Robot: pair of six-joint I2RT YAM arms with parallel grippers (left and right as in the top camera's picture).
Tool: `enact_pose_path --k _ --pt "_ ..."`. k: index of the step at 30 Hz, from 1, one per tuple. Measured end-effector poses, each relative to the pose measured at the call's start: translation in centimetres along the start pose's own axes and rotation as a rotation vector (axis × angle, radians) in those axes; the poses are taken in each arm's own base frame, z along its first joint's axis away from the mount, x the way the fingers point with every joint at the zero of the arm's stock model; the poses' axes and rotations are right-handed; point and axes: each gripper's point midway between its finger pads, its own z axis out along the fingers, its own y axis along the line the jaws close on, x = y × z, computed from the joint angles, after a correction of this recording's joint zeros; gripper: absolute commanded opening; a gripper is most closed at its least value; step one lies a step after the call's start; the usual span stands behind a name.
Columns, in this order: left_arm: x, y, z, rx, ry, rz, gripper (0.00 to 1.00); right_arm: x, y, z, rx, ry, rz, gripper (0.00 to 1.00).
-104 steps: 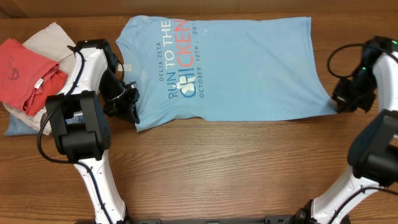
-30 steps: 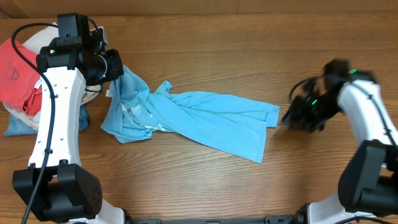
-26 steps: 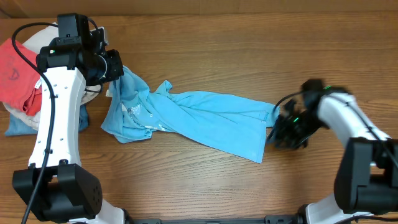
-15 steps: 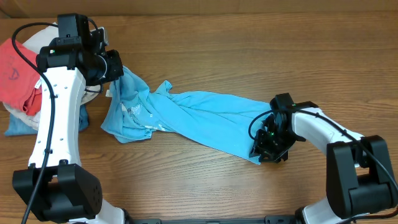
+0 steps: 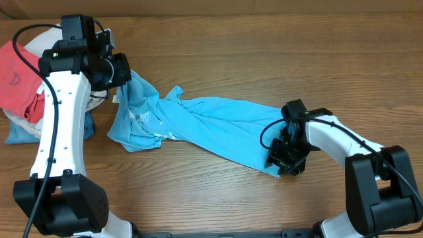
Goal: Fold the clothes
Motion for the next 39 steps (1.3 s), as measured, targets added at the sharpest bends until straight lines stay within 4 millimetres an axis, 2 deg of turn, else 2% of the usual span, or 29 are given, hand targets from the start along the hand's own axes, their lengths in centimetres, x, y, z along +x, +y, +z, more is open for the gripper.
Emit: enact_pose_path --k 11,16,22,30,39 --pt "0.0 0.0 0.0 0.000 -0.001 0.003 0.04 -0.1 -1.7 -1.2 0.090 -0.075 -0.002 0.48" --pt "-0.1 0.0 0.0 0.001 -0.002 0.004 0.04 -0.3 -1.7 -2.1 0.090 -0.124 -0.013 0.49" --pt "-0.1 0.0 0.0 0.001 -0.002 0.003 0.04 -0.5 -1.8 -1.9 0.111 -0.142 -0.031 0.54" --pt "0.0 0.0 0.0 0.000 0.000 0.003 0.04 -0.4 -1.6 -0.3 0.107 -0.168 -0.068 0.55" --pt "0.0 0.0 0.0 0.000 0.000 0.003 0.04 -0.5 -0.5 -0.1 0.090 -0.207 -0.116 0.37"
